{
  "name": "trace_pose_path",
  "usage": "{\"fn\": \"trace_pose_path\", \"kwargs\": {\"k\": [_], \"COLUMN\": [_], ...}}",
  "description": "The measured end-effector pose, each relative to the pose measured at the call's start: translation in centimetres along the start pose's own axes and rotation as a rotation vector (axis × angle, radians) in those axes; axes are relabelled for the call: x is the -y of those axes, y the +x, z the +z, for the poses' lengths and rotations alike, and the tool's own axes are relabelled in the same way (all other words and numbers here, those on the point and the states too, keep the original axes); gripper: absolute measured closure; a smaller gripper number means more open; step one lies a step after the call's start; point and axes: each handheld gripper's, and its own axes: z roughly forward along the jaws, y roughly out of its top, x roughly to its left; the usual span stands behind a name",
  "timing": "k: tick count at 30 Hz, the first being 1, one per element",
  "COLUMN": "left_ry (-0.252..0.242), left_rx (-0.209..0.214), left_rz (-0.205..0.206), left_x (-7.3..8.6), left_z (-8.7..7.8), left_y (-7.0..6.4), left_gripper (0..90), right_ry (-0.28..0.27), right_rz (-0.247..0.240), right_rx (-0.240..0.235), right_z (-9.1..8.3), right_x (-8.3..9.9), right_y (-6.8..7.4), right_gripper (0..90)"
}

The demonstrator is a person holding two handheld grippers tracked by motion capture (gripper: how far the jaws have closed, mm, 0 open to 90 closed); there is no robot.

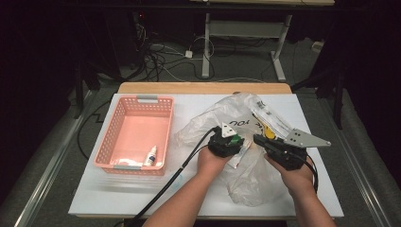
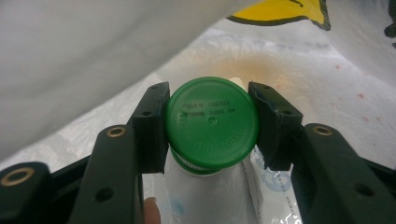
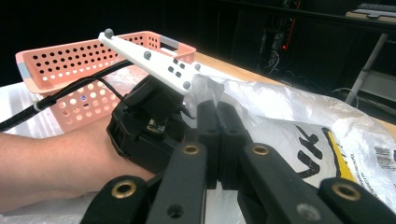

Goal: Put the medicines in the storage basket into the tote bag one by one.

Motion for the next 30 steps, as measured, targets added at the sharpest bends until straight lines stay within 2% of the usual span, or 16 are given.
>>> {"fn": "trace_pose_path", "kwargs": {"k": [2, 6, 9, 19, 22, 28, 30], "left_ry": [0.001, 0.034, 0.064, 0.051, 0.044, 0.053, 0.053], "left_rx": [0.009, 0.008, 0.023, 0.098, 0.135, 0.172, 0.172], "left_rz": [-0.002, -0.033, -0.022, -0.014, -0.024, -0.024, -0.026], "left_x": [0.0, -0.2, -0.2, 0.9, 1.4, 2.3, 2.4], "left_z": [0.0, -0.3, -0.8, -3.2, -4.1, -5.7, -6.4], "left_y": [0.0, 0.4, 0.5, -0.4, -0.8, -1.5, -1.6], "left_gripper": [49.2, 36.6, 32.1, 29.6, 26.5, 17.1, 13.8], "right_ry": [0.000, 0.000, 0.004, 0.005, 0.007, 0.011, 0.012], "right_rz": [-0.002, -0.004, -0.007, -0.008, -0.010, -0.010, -0.011], "right_rx": [0.000, -0.001, -0.003, 0.001, 0.001, -0.002, -0.001], "right_z": [0.0, 0.1, 0.1, 0.0, 0.0, 0.0, 0.0], "right_x": [0.0, 0.0, 0.0, 0.0, 0.0, 0.1, 0.2], "right_y": [0.0, 0.0, 0.1, 0.2, 0.3, 0.4, 0.4], "right_gripper": [90.0, 90.0, 90.0, 90.0, 90.0, 90.0, 90.0]}}
